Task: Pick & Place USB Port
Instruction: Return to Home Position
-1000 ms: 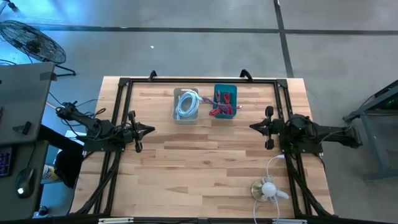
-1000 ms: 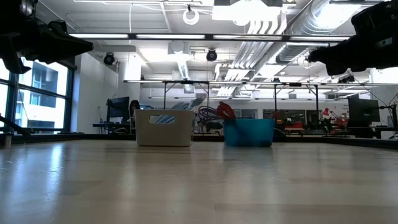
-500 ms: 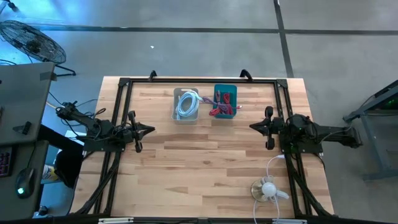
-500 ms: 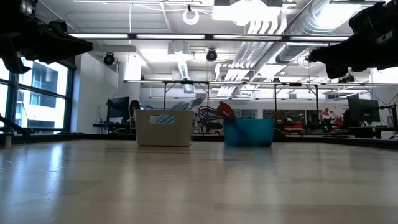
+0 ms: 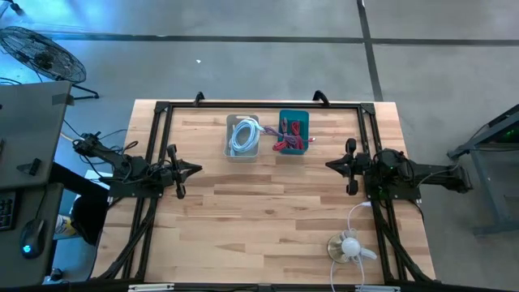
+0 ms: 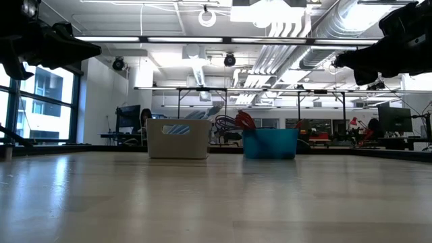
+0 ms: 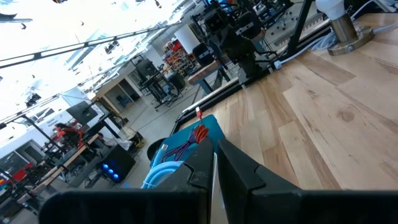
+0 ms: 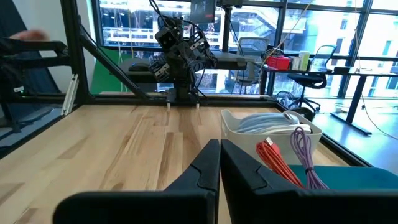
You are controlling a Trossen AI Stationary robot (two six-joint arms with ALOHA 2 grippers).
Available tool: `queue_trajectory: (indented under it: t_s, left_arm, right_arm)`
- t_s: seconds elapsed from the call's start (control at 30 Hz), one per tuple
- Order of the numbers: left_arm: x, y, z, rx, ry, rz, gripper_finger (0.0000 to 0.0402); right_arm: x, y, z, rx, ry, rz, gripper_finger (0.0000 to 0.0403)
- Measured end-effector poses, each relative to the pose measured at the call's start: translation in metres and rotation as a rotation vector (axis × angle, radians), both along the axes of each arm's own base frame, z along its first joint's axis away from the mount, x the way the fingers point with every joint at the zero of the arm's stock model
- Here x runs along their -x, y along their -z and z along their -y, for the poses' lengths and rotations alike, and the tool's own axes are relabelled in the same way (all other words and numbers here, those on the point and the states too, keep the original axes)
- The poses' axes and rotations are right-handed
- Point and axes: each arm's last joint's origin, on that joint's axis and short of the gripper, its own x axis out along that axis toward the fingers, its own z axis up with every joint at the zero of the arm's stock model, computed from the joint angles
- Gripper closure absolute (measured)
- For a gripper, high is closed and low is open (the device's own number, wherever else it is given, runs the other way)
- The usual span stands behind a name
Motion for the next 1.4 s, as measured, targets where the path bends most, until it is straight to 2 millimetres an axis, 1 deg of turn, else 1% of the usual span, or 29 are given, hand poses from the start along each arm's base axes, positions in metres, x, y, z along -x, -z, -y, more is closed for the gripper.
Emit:
queue_trajectory:
  t_s: [0.77, 1.03, 1.4]
  left_arm:
    - [0.0, 0.0, 0.0, 0.001, 0.014, 0.006, 0.0383]
    - [-0.003, 0.0, -0.014, 0.0, -0.124, 0.006, 0.0383]
    - [-0.004, 0.0, -0.025, -0.001, -0.248, 0.006, 0.0383]
  right_arm:
    - [0.0, 0.0, 0.0, 0.0, -0.001, 0.002, 0.0396]
    - [0.0, 0.0, 0.0, 0.0, -0.001, 0.002, 0.0395]
    - [0.0, 0.0, 0.0, 0.0, -0.001, 0.002, 0.0396]
